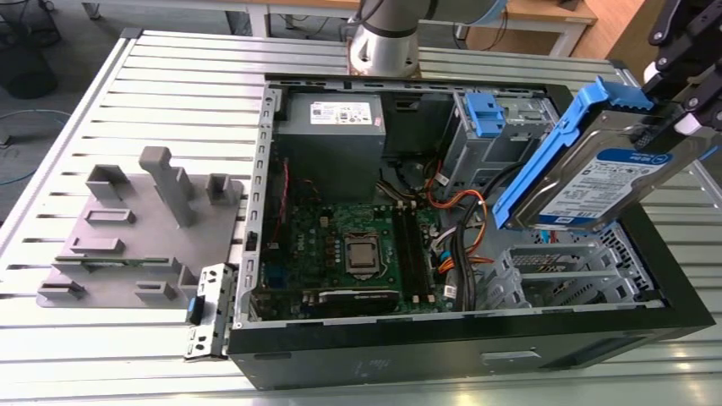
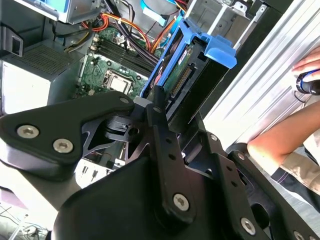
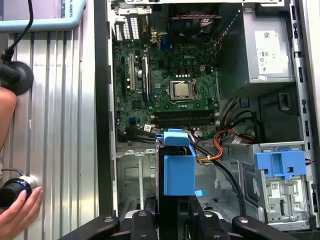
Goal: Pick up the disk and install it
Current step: 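Pick up the disk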
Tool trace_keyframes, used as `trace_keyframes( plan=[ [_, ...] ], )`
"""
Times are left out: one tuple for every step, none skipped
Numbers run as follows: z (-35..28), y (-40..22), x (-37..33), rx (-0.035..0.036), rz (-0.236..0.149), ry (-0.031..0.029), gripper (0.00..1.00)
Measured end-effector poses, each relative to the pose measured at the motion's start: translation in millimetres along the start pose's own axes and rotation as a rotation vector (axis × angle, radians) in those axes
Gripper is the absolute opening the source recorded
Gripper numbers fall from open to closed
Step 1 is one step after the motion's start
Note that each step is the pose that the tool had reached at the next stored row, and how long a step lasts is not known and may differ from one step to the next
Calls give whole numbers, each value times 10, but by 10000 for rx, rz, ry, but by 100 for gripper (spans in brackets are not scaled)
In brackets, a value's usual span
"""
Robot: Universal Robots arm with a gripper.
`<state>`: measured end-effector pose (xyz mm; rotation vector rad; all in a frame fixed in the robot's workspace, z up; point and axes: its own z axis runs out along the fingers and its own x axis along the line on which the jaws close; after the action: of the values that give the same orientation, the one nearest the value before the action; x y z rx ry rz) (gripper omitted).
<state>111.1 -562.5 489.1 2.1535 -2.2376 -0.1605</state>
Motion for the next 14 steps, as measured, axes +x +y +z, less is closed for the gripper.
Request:
trace_keyframes(
  plan=[
    [7, -1, 1, -2, -37, 3, 35],
    [15, -1, 2, -4, -79, 7, 35],
    [22, -2, 2, -5, -116, 11, 35],
    [28, -3, 2, -7, -148, 15, 35],
    [32, -4, 2, -8, -168, 17, 35],
    [33, -5, 2, -8, -177, 18, 35],
    [33, -6, 3, -9, -179, 20, 35],
    [34, -6, 3, -9, -181, 19, 35],
    [34, -5, 3, -8, -183, 19, 35],
    [34, -5, 5, 3, -187, 15, 35],
    [36, -4, 8, 26, -196, -9, 35],
    [38, -3, 10, 59, -207, -30, 35],
    [41, -3, 12, 90, -218, -43, 35],
    [44, -4, 13, 120, -230, -49, 35]
  ],
)
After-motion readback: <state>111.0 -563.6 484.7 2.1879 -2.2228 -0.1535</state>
